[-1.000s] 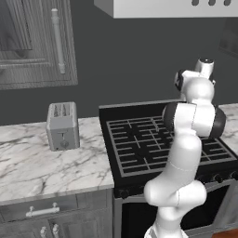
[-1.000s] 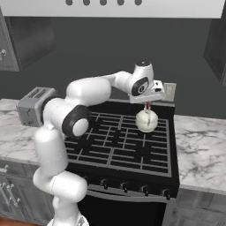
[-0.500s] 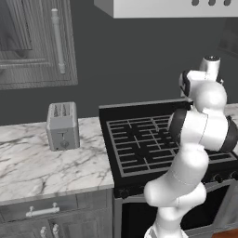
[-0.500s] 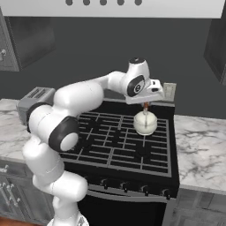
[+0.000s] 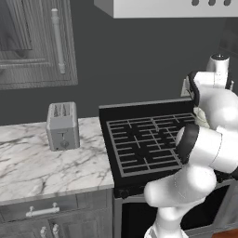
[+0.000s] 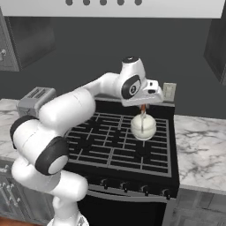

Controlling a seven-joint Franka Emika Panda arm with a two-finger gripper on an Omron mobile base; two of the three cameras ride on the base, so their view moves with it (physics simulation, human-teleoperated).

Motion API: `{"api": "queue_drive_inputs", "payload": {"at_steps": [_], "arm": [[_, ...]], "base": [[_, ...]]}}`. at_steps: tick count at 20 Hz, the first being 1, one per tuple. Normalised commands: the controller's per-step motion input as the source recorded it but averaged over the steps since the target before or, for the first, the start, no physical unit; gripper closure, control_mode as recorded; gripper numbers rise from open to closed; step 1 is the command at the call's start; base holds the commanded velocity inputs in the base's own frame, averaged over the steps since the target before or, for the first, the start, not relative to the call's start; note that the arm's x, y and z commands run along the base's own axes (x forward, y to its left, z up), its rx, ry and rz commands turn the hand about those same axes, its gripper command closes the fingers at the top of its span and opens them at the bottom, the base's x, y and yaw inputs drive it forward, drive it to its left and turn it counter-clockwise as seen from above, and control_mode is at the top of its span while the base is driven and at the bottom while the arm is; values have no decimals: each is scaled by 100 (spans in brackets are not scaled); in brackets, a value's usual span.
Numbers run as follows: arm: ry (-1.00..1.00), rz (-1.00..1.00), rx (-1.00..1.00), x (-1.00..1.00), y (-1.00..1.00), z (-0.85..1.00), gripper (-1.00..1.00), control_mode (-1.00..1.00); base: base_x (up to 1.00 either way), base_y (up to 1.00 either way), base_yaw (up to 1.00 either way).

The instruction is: The kettle is done boiling. Turn off the stove, then wait for 300 timesteps before moving the kettle to the dining table.

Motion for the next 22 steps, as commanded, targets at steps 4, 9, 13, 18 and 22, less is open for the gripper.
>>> {"api": "queue_drive_inputs", "payload": {"at_steps": [4, 9, 13, 18, 22], "arm": [[0, -7, 0, -53, 2, 28, 100, -100], [0, -7, 0, -42, 0, 29, 100, -100], [0, -6, 0, -32, 0, 27, 100, -100], [0, -1, 0, -9, 0, 6, 100, 100], [0, 0, 0, 0, 0, 0, 100, 100]], "base": [[0, 0, 0], [0, 0, 0], [0, 0, 0], [0, 0, 0], [-15, 0, -1]]}}
